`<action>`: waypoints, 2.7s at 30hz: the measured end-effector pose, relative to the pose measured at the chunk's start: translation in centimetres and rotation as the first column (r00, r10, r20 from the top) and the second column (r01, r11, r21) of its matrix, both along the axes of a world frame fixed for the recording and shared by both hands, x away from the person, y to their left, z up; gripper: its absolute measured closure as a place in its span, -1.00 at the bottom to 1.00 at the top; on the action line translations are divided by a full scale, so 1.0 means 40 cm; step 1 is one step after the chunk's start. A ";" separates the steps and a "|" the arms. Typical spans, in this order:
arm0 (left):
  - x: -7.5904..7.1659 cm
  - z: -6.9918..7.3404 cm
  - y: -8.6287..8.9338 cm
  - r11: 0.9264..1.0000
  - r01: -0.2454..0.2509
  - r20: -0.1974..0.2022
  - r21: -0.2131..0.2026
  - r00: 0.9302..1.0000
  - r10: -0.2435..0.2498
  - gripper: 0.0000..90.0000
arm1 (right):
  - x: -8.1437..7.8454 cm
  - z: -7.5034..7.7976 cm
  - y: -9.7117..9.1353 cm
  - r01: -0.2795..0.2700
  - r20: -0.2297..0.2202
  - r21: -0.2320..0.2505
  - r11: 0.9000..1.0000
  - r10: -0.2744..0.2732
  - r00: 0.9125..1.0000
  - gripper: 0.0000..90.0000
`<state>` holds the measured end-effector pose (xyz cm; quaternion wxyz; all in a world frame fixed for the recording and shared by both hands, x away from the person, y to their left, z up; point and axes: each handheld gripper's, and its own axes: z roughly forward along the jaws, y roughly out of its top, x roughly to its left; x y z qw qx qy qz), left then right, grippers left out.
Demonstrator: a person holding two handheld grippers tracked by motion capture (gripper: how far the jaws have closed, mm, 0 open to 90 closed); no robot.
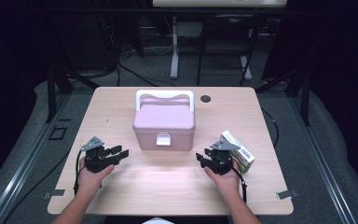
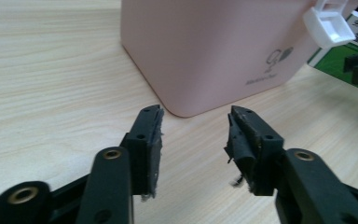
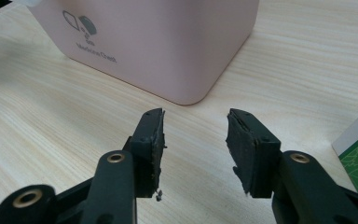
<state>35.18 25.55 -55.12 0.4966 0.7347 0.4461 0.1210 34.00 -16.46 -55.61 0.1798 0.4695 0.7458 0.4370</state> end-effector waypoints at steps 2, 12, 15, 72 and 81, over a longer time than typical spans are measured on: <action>-0.001 0.001 -0.002 1.000 0.005 0.007 0.003 1.000 -0.005 0.31 | -0.001 0.001 0.000 -0.002 0.006 0.003 1.000 0.002 1.000 0.27; 0.004 0.013 -0.027 0.999 0.003 0.044 0.053 0.999 -0.005 0.28 | 0.010 0.000 0.019 -0.002 0.021 -0.022 1.000 0.003 1.000 0.27; 0.018 0.005 -0.035 0.999 -0.003 0.017 0.037 1.000 0.002 0.28 | 0.014 0.000 0.028 -0.006 0.036 -0.039 0.999 0.008 0.999 0.26; 0.147 0.026 -0.085 0.998 -0.031 0.012 0.047 0.999 0.030 0.99 | 0.133 0.025 0.078 0.104 0.114 -0.078 0.992 -0.094 0.989 1.00; 0.126 0.036 -0.088 0.997 -0.032 0.033 0.064 0.999 0.030 0.99 | 0.117 0.025 0.077 0.100 0.109 -0.071 0.992 -0.092 0.990 1.00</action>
